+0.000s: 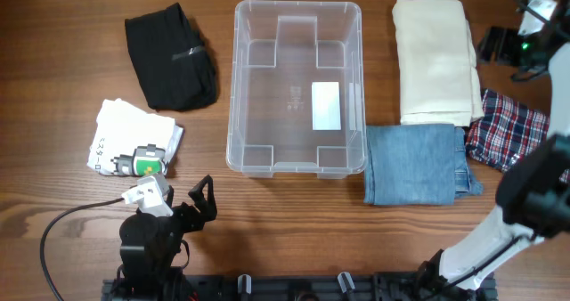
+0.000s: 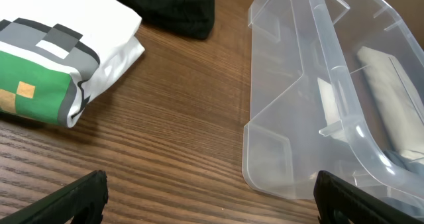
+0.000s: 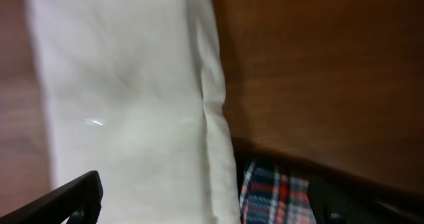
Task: Pack container
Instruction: 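Reach the right gripper to the folded cream cloth and grasp its edge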
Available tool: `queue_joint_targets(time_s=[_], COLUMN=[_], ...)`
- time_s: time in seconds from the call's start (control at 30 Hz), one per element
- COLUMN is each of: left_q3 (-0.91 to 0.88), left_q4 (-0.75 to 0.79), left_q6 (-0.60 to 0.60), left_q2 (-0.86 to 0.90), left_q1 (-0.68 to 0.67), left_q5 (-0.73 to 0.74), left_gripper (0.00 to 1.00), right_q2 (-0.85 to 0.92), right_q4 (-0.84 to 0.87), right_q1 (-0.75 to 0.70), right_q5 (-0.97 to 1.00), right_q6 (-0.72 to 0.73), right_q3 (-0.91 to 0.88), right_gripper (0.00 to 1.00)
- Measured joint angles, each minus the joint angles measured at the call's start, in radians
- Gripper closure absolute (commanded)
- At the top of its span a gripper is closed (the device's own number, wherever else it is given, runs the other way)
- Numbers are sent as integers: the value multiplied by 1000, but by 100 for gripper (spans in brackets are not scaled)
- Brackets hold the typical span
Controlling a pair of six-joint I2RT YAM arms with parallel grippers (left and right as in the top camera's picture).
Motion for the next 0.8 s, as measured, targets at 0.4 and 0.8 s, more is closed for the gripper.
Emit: queue_joint_targets(time_s=[0.4,0.8], left_q3=[0,0], left_q4=[0,0], left_q6=[0,0], left_q2=[0,0], left_q1=[0,0], left_q5=[0,0], left_gripper=[0,0], right_q2=[233,265], right_q4=[78,108], right_q1=[-5,-8], right_q5=[-76,-140], right_q6=[-88,-87], right_q3=[0,3], right_gripper=[0,0])
